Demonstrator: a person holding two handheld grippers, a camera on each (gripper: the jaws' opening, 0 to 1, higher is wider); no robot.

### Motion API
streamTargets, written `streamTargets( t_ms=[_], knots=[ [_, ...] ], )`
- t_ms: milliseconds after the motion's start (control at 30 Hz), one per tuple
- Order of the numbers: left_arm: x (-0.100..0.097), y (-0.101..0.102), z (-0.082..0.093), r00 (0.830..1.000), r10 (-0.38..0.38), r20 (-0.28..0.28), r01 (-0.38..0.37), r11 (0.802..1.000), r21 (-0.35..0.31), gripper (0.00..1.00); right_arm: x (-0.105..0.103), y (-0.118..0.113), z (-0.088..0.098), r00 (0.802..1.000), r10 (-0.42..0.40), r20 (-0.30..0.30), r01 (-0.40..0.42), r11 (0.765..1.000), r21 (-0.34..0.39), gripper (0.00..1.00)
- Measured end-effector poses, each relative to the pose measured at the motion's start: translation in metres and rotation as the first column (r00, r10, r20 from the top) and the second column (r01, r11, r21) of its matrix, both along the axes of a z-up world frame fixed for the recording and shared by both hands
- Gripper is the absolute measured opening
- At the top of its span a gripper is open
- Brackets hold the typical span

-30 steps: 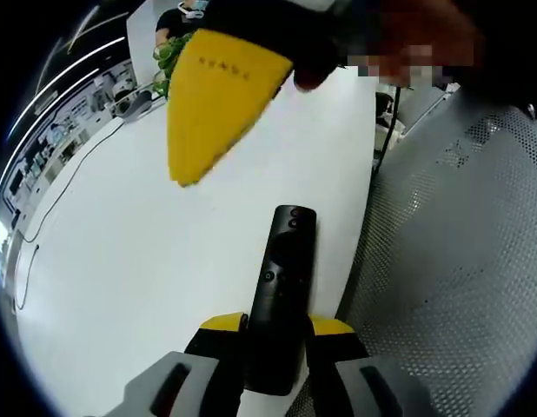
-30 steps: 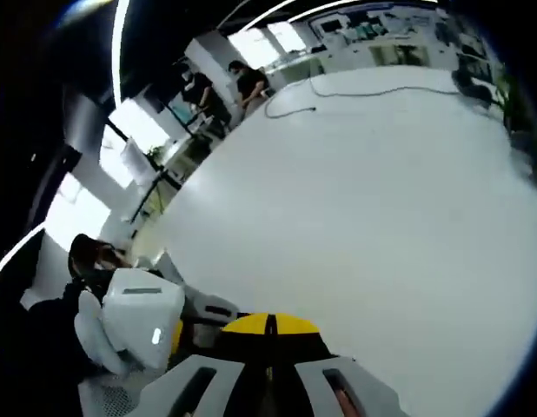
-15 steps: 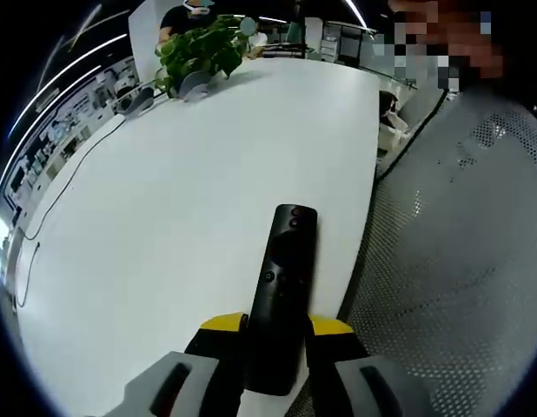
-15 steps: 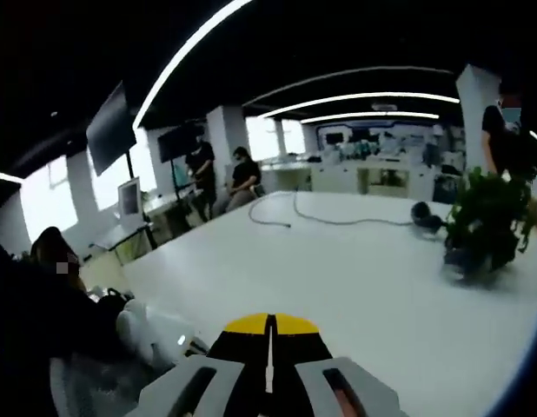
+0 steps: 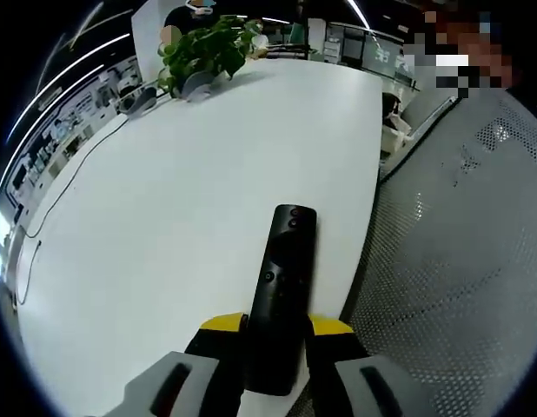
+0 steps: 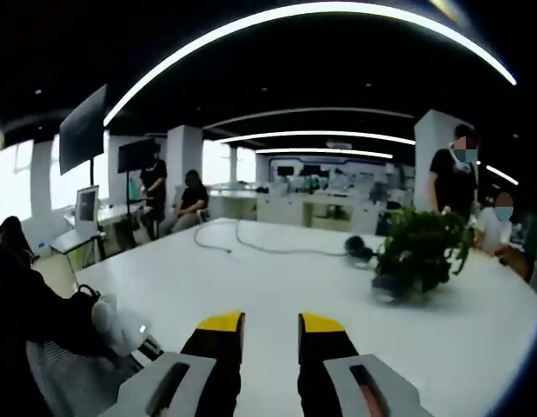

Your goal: Press the specified remote control buttons in sequence, fully releasing each button before pressing the next.

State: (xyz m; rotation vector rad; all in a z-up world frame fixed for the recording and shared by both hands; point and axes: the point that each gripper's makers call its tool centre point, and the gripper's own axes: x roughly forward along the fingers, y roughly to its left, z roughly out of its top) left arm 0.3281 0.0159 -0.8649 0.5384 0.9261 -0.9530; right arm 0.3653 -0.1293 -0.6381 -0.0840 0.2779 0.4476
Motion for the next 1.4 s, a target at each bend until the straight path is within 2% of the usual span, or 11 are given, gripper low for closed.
streamTargets(
  t_ms=[33, 133, 200, 333, 400, 633, 967, 1300, 1400],
  knots=[
    [0.000, 0.000, 0.000, 1.000, 0.001, -0.001, -0.001, 1.000, 0.001, 0.26, -0.002, -0.002, -0.001, 1.000, -0.007, -0.001, 0.007, 1.000, 0.004, 0.34],
    [0.000, -0.001, 0.000, 1.000, 0.002, 0.000, -0.002, 1.000, 0.003, 0.26, -0.003, -0.012, 0.000, 0.998, -0.051, 0.048, 0.051, 0.999, -0.005, 0.49],
    [0.000, -0.001, 0.000, 1.000, 0.004, -0.001, -0.004, 1.000, 0.003, 0.26, 0.000, -0.016, 0.000, 0.996, -0.071, 0.052, 0.072, 0.997, -0.010, 0.55],
    [0.001, -0.001, 0.000, 1.000, 0.005, 0.000, -0.005, 1.000, 0.002, 0.26, 0.005, -0.020, -0.002, 0.995, -0.093, 0.038, 0.092, 0.995, 0.028, 0.64],
    [0.001, -0.001, -0.001, 1.000, 0.003, -0.002, -0.003, 1.000, 0.003, 0.26, 0.007, -0.022, -0.006, 0.993, -0.107, 0.044, 0.106, 0.994, 0.024, 0.63],
    [0.003, -0.002, -0.001, 1.000, 0.005, -0.015, -0.004, 1.000, 0.021, 0.26, 0.008, -0.022, -0.019, 0.994, -0.107, 0.021, 0.109, 0.991, -0.072, 0.66],
    [0.011, 0.000, -0.001, 0.999, -0.032, -0.039, 0.034, 0.998, 0.052, 0.26, 0.008, -0.023, -0.028, 0.994, -0.110, -0.014, 0.108, 0.989, -0.103, 0.64],
    [0.035, 0.005, -0.002, 0.995, -0.077, -0.068, 0.083, 0.992, 0.100, 0.26, 0.008, -0.025, -0.032, 0.992, -0.117, -0.042, 0.112, 0.988, -0.107, 0.62],
    [0.045, 0.007, -0.002, 0.991, -0.110, -0.074, 0.118, 0.987, 0.112, 0.26, 0.008, -0.027, -0.033, 0.991, -0.126, -0.048, 0.120, 0.987, -0.107, 0.62]
  ],
)
